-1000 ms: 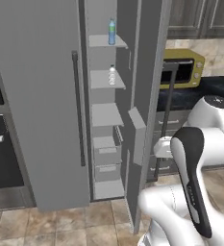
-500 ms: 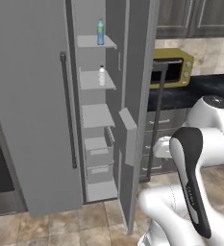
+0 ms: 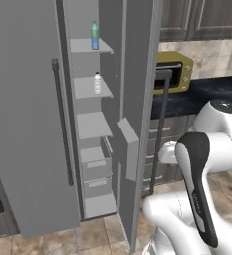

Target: Take the bottled waters from the counter and place them in the freezer to freeze. Close the freezer door after placing the bottles.

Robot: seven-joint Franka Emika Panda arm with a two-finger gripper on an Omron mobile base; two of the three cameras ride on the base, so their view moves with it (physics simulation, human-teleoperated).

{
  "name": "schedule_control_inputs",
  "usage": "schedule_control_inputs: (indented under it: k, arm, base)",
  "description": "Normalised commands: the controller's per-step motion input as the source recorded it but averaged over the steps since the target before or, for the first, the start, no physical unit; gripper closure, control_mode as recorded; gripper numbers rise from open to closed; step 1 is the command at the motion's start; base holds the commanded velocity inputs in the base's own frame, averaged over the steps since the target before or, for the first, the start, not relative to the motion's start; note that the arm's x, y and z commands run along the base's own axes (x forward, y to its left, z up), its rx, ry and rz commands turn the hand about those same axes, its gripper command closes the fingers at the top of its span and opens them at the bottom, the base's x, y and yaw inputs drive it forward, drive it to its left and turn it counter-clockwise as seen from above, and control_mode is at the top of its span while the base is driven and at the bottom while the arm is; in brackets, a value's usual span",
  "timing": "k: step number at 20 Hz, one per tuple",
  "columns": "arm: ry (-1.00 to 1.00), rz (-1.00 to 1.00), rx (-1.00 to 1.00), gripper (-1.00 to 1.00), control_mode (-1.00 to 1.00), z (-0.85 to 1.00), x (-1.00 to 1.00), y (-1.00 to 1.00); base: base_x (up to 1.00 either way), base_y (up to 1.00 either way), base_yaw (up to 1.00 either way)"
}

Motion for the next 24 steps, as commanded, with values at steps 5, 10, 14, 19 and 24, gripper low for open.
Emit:
schedule_control_inputs:
  k: [5, 10, 14, 19, 24]
  arm:
    - [0.0, 0.0, 0.0, -1.0, 1.0, 0.0, 0.0, 0.0]
    - [0.0, 0.0, 0.0, -1.0, 1.0, 0.0, 0.0, 0.0]
    - [0.0, 0.0, 0.0, -1.0, 1.0, 0.0, 0.0, 0.0]
    - [0.0, 0.02, 0.0, -1.0, -1.0, 0.0, 0.26, 0.0]
    - [-0.1, 0.2, 0.04, -1.0, -1.0, 0.0, 0.22, -0.34]
  base:
    - [0.37, 0.01, -0.04]
    - [0.02, 0.01, 0.0]
    - [0.0, 0.0, 0.0]
    - [0.0, 0.0, 0.0]
    - [0.0, 0.0, 0.0]
